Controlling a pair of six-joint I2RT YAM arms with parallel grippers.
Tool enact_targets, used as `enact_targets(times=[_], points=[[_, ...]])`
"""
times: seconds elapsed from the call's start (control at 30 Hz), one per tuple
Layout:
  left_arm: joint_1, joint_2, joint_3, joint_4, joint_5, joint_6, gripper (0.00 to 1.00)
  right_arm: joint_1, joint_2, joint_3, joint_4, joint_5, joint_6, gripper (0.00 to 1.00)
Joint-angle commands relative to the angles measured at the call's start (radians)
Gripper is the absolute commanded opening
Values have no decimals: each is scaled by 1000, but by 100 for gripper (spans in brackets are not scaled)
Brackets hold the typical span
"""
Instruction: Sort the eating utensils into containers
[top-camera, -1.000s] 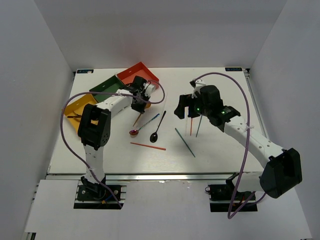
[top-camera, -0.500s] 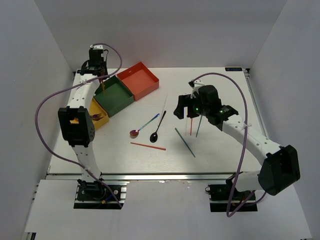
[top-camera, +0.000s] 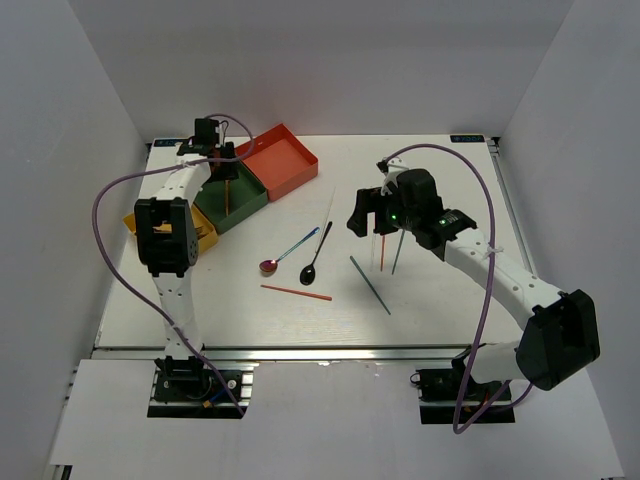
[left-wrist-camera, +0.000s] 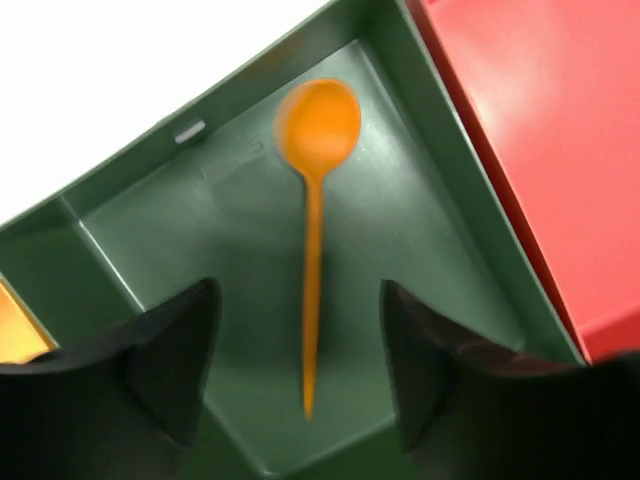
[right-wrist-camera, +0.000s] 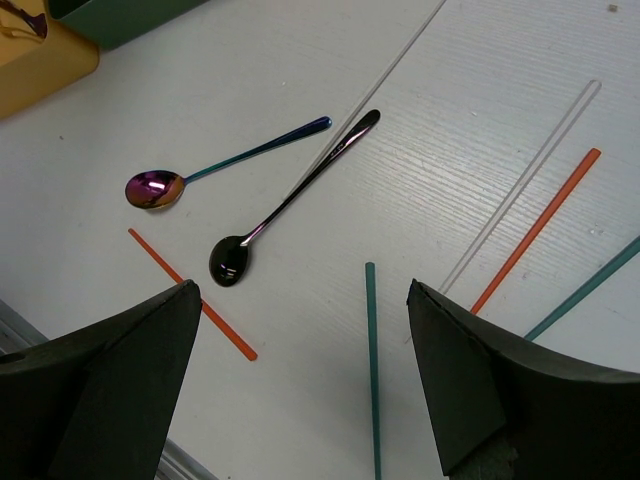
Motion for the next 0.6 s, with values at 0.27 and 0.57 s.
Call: enact_targets(times=[0.27, 0.57], points=[[-202, -364, -172, 21, 37, 108, 98, -1, -21, 42, -27, 60, -24, 89], [-462, -378, -368, -79, 115, 207, 87, -19, -57, 3, -55, 45, 14, 88]])
